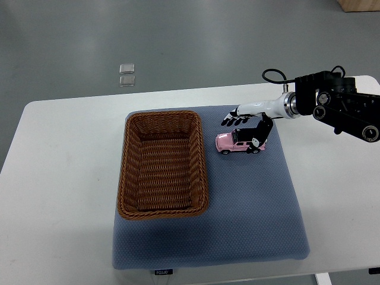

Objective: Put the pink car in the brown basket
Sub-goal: 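Reach the right hand over the pink toy car and lower it, then close the right hand fingers around the pink car's black roof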

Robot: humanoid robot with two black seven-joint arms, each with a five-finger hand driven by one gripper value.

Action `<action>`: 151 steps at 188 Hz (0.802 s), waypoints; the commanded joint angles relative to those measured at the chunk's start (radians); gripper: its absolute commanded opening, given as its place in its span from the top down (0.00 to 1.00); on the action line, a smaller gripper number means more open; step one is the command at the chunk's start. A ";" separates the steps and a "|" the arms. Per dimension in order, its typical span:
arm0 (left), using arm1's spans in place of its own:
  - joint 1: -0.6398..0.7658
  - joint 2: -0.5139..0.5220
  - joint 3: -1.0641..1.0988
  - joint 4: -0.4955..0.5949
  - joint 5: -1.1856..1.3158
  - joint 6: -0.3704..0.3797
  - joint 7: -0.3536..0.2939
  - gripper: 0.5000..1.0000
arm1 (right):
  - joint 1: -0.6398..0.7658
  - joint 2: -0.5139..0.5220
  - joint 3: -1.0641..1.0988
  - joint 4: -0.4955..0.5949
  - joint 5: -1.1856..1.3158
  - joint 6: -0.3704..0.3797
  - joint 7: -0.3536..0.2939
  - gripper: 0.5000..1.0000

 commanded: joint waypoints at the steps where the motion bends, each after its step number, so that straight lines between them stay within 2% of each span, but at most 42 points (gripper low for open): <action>1: 0.000 0.000 -0.001 0.001 0.000 0.000 0.000 0.00 | -0.023 0.021 -0.013 -0.037 -0.008 -0.034 -0.005 0.18; 40: 0.000 0.000 0.001 0.001 0.000 0.000 0.000 0.00 | -0.051 0.053 -0.014 -0.083 -0.047 -0.071 -0.005 0.20; 50: 0.000 0.000 0.001 0.001 0.000 0.000 0.000 0.00 | -0.052 0.062 -0.017 -0.094 -0.053 -0.080 -0.005 0.24; 54: 0.000 0.000 0.001 0.001 0.000 0.000 0.000 0.00 | -0.052 0.064 -0.019 -0.096 -0.054 -0.083 -0.005 0.30; 55: 0.000 0.000 0.001 0.001 0.000 0.000 0.000 0.00 | -0.052 0.064 -0.020 -0.096 -0.054 -0.086 -0.005 0.34; 57: 0.000 0.000 0.001 0.001 0.000 0.000 0.000 0.00 | -0.052 0.064 -0.020 -0.096 -0.054 -0.086 -0.005 0.34; 60: 0.000 0.000 0.001 0.001 0.000 0.000 0.000 0.00 | -0.052 0.065 -0.022 -0.096 -0.056 -0.088 -0.005 0.42; 67: 0.000 0.000 0.001 0.001 0.000 0.000 0.000 0.00 | -0.054 0.068 -0.023 -0.097 -0.057 -0.091 -0.005 0.50; 76: 0.000 0.000 0.001 0.001 0.000 0.000 0.000 0.00 | -0.054 0.068 -0.025 -0.097 -0.057 -0.097 -0.003 0.73; 93: 0.000 0.000 0.001 0.002 0.000 0.000 0.000 0.00 | -0.051 0.068 -0.034 -0.096 -0.057 -0.102 0.001 0.96; 94: 0.000 0.000 0.001 0.002 0.000 0.000 0.000 0.00 | -0.051 0.068 -0.034 -0.097 -0.057 -0.102 0.001 1.00; 134: 0.000 0.000 0.001 0.002 0.000 0.000 0.000 0.00 | -0.026 0.041 -0.034 -0.088 -0.060 -0.089 0.021 1.00; 151: 0.000 0.000 0.001 0.004 0.000 0.000 0.000 0.00 | 0.029 -0.010 -0.029 -0.076 -0.051 -0.069 0.030 1.00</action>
